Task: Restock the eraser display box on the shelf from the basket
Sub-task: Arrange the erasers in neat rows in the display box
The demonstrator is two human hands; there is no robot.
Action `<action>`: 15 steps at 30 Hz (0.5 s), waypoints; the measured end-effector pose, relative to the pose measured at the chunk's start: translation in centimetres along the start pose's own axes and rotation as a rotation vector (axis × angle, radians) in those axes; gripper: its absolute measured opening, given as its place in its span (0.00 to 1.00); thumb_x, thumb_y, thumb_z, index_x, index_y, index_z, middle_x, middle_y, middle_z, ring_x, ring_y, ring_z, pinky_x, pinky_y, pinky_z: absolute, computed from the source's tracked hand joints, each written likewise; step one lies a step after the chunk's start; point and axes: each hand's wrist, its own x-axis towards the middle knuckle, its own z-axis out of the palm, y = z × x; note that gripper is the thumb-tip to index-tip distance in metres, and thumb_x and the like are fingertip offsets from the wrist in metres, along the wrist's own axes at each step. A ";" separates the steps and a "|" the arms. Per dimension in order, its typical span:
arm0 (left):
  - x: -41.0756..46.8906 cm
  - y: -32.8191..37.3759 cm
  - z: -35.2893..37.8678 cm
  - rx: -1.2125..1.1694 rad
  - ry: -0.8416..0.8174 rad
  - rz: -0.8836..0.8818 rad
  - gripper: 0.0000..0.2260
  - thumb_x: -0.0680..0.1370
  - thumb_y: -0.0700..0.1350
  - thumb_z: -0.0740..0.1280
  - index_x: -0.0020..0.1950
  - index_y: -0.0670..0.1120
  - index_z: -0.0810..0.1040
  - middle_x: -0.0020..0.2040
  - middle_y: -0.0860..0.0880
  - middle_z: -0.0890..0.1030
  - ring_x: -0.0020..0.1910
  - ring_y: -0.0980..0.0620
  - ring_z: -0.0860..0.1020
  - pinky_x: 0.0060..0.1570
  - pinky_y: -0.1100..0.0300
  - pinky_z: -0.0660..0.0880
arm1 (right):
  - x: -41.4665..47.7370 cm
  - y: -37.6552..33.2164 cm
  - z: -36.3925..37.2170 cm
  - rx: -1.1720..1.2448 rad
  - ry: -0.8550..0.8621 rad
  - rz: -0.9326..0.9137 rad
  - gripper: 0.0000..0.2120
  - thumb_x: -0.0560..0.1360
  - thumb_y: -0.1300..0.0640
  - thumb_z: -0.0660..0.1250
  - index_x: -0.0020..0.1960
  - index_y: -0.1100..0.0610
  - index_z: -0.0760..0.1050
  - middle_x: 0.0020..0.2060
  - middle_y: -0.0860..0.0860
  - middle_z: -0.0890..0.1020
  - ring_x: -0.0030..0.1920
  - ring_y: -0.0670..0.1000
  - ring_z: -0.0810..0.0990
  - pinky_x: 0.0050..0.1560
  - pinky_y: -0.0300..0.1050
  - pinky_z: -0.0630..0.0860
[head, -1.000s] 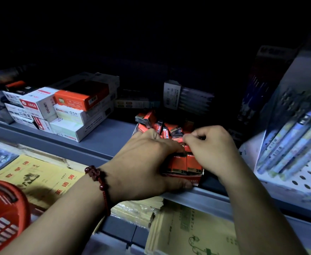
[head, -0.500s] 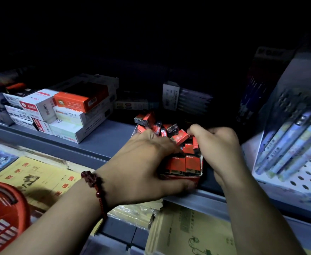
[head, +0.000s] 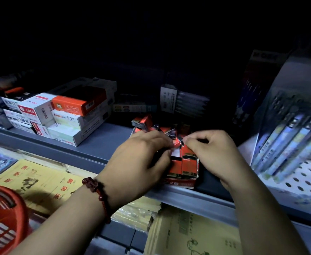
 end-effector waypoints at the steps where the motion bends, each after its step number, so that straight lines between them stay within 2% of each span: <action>1: 0.1 0.0 0.0 0.007 -0.011 0.007 0.17 0.80 0.54 0.58 0.60 0.52 0.82 0.59 0.60 0.80 0.58 0.54 0.77 0.61 0.54 0.73 | 0.0 -0.1 0.2 -0.010 0.000 0.001 0.08 0.78 0.55 0.70 0.42 0.50 0.86 0.38 0.52 0.87 0.44 0.60 0.86 0.49 0.60 0.82; 3: 0.2 0.1 0.0 0.038 -0.035 0.032 0.17 0.80 0.53 0.57 0.60 0.51 0.82 0.58 0.59 0.81 0.57 0.53 0.78 0.60 0.55 0.72 | 0.1 -0.4 0.5 -0.011 -0.001 0.015 0.09 0.78 0.58 0.68 0.46 0.50 0.86 0.38 0.48 0.88 0.44 0.59 0.86 0.48 0.59 0.82; 6: 0.3 0.0 0.1 0.066 -0.036 0.050 0.16 0.81 0.52 0.58 0.59 0.50 0.82 0.58 0.58 0.81 0.56 0.52 0.78 0.60 0.55 0.71 | 0.1 -0.6 0.7 0.017 -0.007 0.017 0.11 0.79 0.61 0.67 0.52 0.50 0.86 0.40 0.47 0.87 0.45 0.61 0.85 0.46 0.59 0.82; 9: 0.2 -0.1 0.2 0.049 -0.023 0.046 0.15 0.81 0.51 0.59 0.59 0.50 0.82 0.58 0.58 0.80 0.57 0.52 0.78 0.60 0.55 0.72 | 0.1 -0.6 0.8 -0.007 -0.007 -0.026 0.11 0.80 0.60 0.66 0.53 0.50 0.86 0.46 0.45 0.86 0.45 0.56 0.85 0.44 0.48 0.81; 11: 0.1 -0.1 0.2 0.047 -0.019 0.052 0.15 0.81 0.51 0.59 0.60 0.51 0.82 0.57 0.58 0.81 0.56 0.53 0.78 0.59 0.55 0.72 | 0.1 -0.4 1.3 -0.082 -0.006 -0.037 0.09 0.78 0.49 0.66 0.50 0.46 0.86 0.50 0.45 0.86 0.50 0.50 0.84 0.49 0.44 0.81; 13: 0.0 -0.1 0.1 0.038 -0.021 0.061 0.14 0.81 0.50 0.59 0.60 0.52 0.82 0.57 0.59 0.81 0.55 0.53 0.77 0.58 0.55 0.72 | -0.2 -0.4 1.8 -0.145 -0.003 -0.030 0.19 0.71 0.32 0.63 0.50 0.41 0.84 0.50 0.45 0.86 0.54 0.48 0.82 0.57 0.51 0.80; 15: 0.0 -0.2 0.0 0.026 -0.024 0.072 0.14 0.81 0.51 0.59 0.60 0.52 0.82 0.57 0.59 0.82 0.55 0.53 0.78 0.59 0.54 0.72 | -0.2 -0.2 2.0 -0.141 0.052 -0.044 0.24 0.67 0.28 0.60 0.51 0.41 0.83 0.49 0.45 0.86 0.55 0.49 0.82 0.58 0.54 0.79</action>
